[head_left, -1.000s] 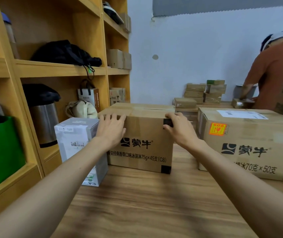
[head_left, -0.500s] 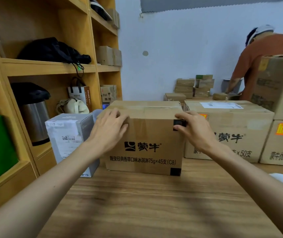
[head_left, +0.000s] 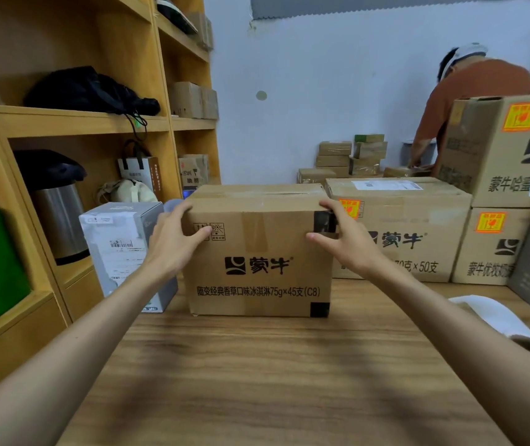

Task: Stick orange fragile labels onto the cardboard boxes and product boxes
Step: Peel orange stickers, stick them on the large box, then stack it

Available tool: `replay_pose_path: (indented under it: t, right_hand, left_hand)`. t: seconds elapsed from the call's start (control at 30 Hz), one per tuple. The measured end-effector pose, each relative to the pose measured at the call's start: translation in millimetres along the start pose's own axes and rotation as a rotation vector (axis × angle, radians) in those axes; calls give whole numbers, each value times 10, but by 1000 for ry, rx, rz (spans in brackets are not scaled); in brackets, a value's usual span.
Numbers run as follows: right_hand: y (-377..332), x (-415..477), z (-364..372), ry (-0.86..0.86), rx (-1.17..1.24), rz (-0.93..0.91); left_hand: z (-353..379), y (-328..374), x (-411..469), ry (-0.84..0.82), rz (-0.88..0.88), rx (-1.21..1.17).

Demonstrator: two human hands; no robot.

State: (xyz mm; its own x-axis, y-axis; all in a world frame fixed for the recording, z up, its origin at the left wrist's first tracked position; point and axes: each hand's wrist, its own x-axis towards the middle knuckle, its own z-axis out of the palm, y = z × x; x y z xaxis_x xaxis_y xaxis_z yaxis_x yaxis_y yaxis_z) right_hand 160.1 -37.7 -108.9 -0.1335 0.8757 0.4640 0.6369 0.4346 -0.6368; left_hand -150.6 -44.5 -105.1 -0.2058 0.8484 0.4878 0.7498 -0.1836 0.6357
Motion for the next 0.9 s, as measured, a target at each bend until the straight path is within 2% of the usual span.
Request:
replay_pose_path:
  t: [0.2, 0.4, 0.67, 0.9]
  right_hand:
    - [76, -338, -253, 110, -143, -81]
    - [125, -533, -361, 176, -110, -107]
    - [133, -784, -537, 273, -196, -171]
    - [276, -1145, -933, 329, -191, -171]
  left_hand:
    - [6, 75, -414, 117, 116, 28]
    - [18, 156, -728, 203, 170, 17]
    - [-110, 335, -1022, 237, 240, 8]
    - [100, 649, -1203, 240, 330, -56]
